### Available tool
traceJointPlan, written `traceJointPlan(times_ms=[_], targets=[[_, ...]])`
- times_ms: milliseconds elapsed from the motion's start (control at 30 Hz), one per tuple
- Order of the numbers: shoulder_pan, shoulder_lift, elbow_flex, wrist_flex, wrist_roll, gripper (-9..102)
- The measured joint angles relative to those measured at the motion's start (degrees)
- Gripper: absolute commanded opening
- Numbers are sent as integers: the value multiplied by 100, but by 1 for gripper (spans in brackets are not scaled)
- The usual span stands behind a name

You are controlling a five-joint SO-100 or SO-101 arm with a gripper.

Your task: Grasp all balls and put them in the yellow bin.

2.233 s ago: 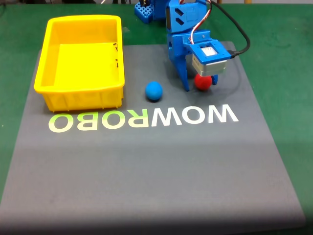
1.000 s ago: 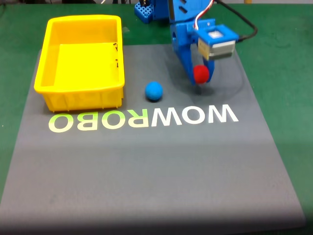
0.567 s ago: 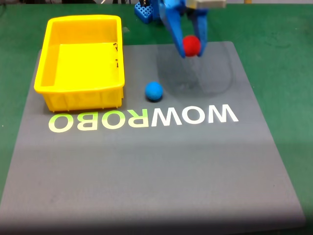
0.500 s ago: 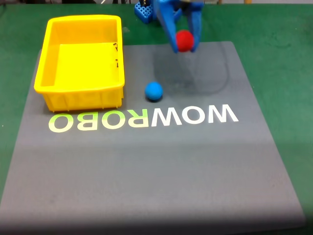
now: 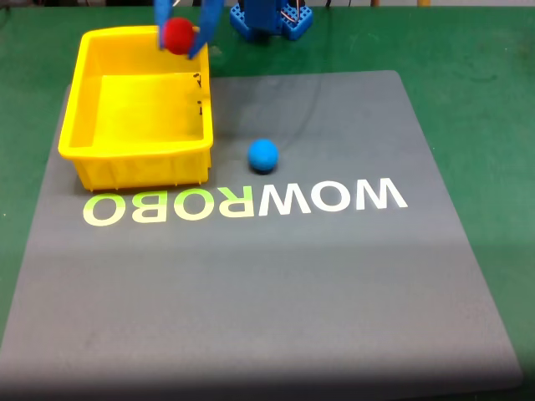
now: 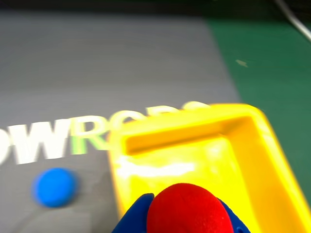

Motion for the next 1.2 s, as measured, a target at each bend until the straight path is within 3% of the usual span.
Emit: traceJointPlan(times_ms=[200,467,500,633,700,1200], targets=[[773,-9,0,0,-114,0],[932,-35,0,0,-123,0],[932,-35,0,0,-123,2],[932,-35,0,0,-123,26],[932,-35,0,0,-105,31],[967,-35,0,0,-70,33]])
